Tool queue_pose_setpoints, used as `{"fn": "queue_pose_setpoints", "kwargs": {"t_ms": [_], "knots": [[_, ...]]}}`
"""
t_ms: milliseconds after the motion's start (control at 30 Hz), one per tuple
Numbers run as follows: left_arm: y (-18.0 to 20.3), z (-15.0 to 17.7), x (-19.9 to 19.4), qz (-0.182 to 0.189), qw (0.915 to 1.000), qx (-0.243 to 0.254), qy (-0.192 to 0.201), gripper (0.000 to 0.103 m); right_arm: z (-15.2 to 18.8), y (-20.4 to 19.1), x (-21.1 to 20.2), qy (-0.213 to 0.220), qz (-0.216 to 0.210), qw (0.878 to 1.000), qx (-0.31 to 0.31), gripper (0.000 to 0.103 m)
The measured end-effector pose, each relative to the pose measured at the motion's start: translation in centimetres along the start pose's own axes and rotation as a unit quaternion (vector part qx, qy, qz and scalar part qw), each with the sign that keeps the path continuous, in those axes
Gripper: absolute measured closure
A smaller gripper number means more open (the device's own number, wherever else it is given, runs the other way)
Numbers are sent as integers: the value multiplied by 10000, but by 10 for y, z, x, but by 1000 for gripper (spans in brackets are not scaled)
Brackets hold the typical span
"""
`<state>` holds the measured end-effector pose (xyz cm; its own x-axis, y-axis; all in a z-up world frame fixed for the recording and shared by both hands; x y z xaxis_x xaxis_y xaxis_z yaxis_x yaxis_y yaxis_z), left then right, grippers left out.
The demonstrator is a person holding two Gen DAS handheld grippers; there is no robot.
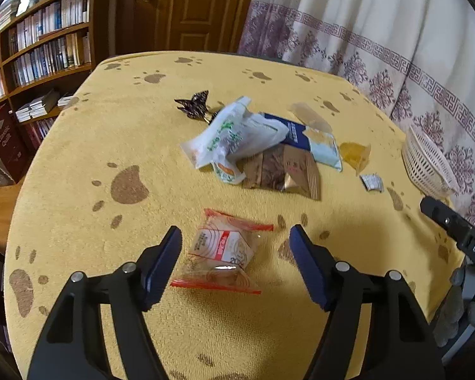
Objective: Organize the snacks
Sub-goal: 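Move both tools back over the remaining snacks on the table, then grasp the red-striped clear bread bag with the left gripper while the right gripper grasps the silver candy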
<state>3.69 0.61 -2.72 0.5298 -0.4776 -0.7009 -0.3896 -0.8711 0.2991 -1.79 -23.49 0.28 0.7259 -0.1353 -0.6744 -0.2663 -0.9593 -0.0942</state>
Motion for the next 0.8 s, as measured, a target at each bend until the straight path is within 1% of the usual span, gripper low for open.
{"fn": "queue_pose_setpoints", "kwargs": {"t_ms": [67, 233, 400, 533, 800], "knots": [[-1, 3, 4, -1, 10000, 33, -53, 36, 1, -1, 2, -32, -3, 10000, 2, 19], [-12, 9, 14, -127, 9997, -29, -184, 48, 2, -2, 9, -113, -4, 9999, 10, 19], [-10, 11, 14, -147, 9998, 88, -140, 53, 5, -3, 14, -162, 12, 9999, -8, 19], [-8, 10, 12, -87, 9999, 99, -68, 62, 6, -4, 19, -211, 17, 9998, 0, 19], [-4, 8, 6, -51, 9999, 108, 17, 65, 3, -2, 26, -261, 13, 9996, 70, 19]]}}
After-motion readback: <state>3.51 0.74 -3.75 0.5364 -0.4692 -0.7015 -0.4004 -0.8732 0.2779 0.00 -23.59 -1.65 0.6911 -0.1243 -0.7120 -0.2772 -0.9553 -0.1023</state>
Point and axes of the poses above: each gripper's, at about its wrist camera, not at the fingertips, and x roughly the way its jaws point, y to its right, z to its underside, the point moved 8 cm from there along x, roughly the way its jaws point, and after that the axes turned 10 degrees about z, right-handed, at the moved point
